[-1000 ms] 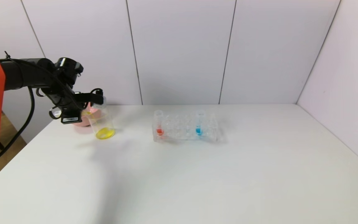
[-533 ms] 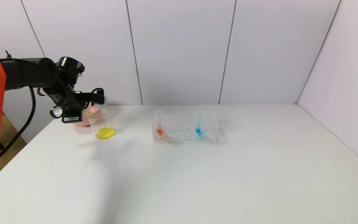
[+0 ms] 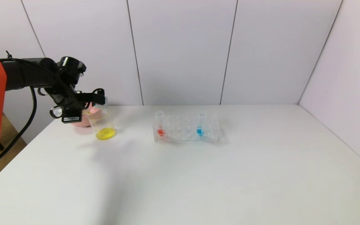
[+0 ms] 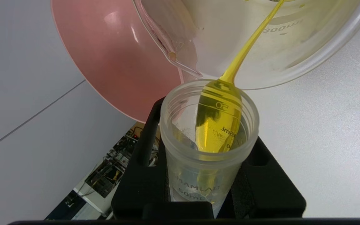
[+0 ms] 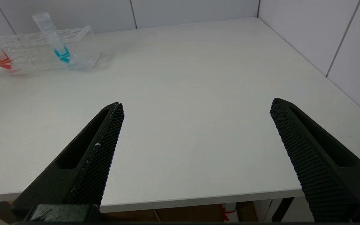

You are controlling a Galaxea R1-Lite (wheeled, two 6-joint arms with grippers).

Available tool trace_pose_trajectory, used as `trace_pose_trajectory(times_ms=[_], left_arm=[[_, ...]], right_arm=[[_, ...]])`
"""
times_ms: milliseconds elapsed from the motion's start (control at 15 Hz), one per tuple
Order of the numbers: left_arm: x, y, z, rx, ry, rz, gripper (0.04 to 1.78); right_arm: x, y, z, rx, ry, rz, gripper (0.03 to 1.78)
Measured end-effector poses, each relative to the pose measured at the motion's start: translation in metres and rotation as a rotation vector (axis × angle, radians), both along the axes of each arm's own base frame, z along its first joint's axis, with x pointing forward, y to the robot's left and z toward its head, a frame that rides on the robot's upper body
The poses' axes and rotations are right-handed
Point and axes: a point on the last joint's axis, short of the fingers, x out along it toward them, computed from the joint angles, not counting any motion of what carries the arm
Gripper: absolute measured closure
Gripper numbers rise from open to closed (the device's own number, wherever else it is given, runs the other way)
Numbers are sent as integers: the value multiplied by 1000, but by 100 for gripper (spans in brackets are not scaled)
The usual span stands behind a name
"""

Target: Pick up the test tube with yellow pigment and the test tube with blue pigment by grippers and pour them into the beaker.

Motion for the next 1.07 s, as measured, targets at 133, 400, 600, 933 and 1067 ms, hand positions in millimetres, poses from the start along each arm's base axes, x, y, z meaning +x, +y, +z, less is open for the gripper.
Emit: trace_pose_trajectory(times_ms=[133, 400, 600, 933, 1067], left_arm=[[0, -2, 0, 2, -1, -2, 128], [0, -2, 0, 4, -2, 0, 128], [0, -2, 0, 17, -2, 9, 128], [0, -3, 0, 30, -1, 16, 128], [0, -4, 1, 41, -3, 20, 128]], right_arm=[[0, 0, 0, 0, 0, 0, 10], [0, 0, 0, 0, 0, 0, 10], [0, 0, 0, 0, 0, 0, 10], [0, 0, 0, 0, 0, 0, 10], [0, 0, 0, 0, 0, 0, 10]])
